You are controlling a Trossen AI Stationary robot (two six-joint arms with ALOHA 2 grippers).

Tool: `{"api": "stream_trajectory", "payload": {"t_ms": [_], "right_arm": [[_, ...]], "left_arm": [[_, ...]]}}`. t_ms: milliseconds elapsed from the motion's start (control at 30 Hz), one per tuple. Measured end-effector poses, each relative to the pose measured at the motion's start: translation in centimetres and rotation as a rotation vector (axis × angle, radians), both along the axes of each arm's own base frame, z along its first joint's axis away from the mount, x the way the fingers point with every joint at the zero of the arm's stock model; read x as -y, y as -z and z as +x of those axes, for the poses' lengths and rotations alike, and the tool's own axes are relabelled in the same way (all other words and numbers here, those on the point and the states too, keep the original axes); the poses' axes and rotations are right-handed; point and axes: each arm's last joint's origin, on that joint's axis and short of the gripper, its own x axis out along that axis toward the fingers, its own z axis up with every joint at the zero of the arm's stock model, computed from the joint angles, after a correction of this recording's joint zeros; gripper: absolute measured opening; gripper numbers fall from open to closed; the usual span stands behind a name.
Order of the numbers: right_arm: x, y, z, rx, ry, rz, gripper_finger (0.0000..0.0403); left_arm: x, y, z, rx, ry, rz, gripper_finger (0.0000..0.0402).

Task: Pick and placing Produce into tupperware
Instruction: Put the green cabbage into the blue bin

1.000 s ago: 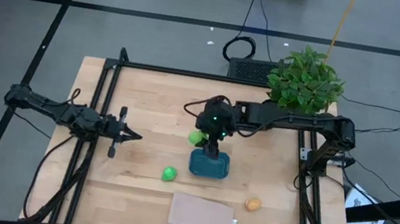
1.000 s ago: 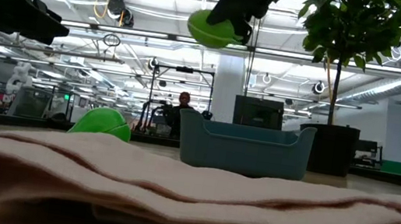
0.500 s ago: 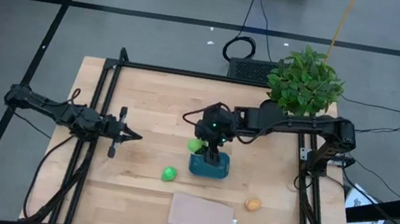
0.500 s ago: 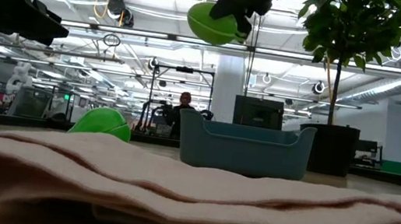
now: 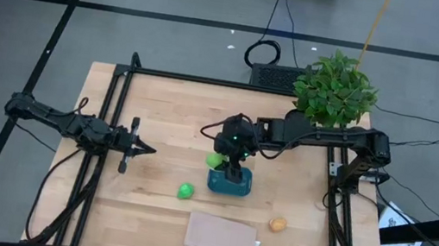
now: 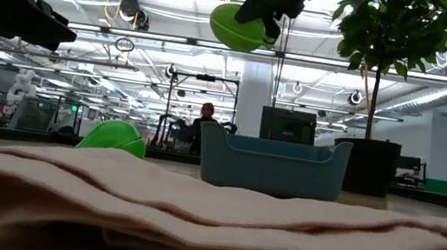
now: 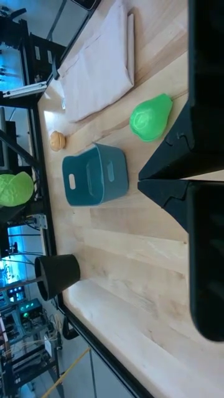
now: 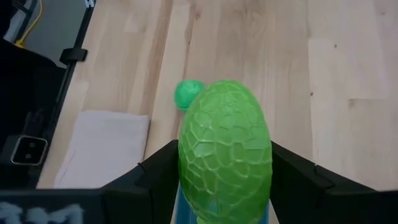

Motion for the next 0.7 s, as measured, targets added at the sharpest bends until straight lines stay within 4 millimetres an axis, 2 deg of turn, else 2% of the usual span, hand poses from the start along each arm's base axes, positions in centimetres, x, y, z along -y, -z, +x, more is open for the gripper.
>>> {"api": "stream_trajectory", "payload": {"t_ms": [533, 700], "right_arm": [[-0.7, 0.3, 0.0, 0.133, -0.417, -0.329, 0.0194], [-1.4, 2.6, -0.2, 0.171, -0.558, -0.468, 0.0194]], "left_arm": [[0.0, 0.1, 0.0, -0.014, -0.001, -0.001, 0.0003], [0.0, 0.1, 0.0, -0.014, -0.001, -0.002, 0.0003]]}}
